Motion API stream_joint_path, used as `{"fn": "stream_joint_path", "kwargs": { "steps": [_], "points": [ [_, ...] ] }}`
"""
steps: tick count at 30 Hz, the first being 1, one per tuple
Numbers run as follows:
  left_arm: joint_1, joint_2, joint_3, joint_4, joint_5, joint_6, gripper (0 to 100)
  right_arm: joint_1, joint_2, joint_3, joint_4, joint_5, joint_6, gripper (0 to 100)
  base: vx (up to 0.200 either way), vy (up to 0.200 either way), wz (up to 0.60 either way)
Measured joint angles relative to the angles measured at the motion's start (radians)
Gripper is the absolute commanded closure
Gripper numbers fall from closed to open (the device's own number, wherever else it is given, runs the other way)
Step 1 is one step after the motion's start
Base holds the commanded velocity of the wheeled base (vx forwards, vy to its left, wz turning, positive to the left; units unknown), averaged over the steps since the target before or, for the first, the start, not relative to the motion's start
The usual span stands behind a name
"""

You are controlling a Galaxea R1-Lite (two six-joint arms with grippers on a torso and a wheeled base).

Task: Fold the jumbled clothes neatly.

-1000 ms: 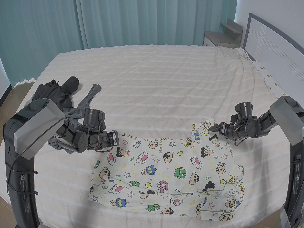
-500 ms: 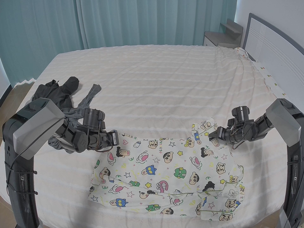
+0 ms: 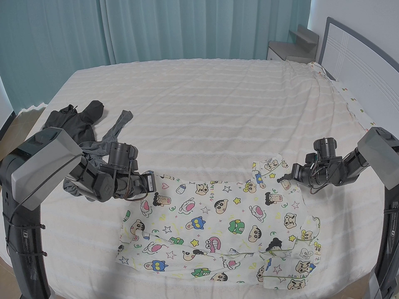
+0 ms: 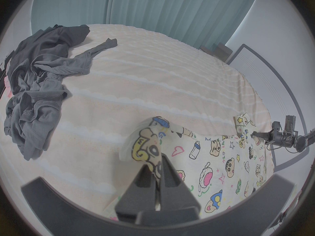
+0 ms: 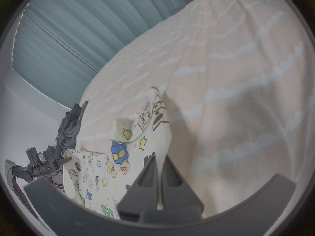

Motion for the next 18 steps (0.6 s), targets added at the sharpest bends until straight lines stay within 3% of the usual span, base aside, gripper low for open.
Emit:
{"fn": "stream_joint_path", "kwargs": {
  "steps": [7,18],
  "points": [
    [0.005,-0.037,0.026,-0.002,0.0,0.002,100,-0.016,-0.053,0.094,-0.111,0.04,0.01,100,0.0,0.0,0.0],
    [0.024,-0.091,0.069,-0.002,-0.001,0.005,100,-0.033,-0.151,0.225,-0.162,0.132,0.011,100,0.0,0.0,0.0]
  ]
}}
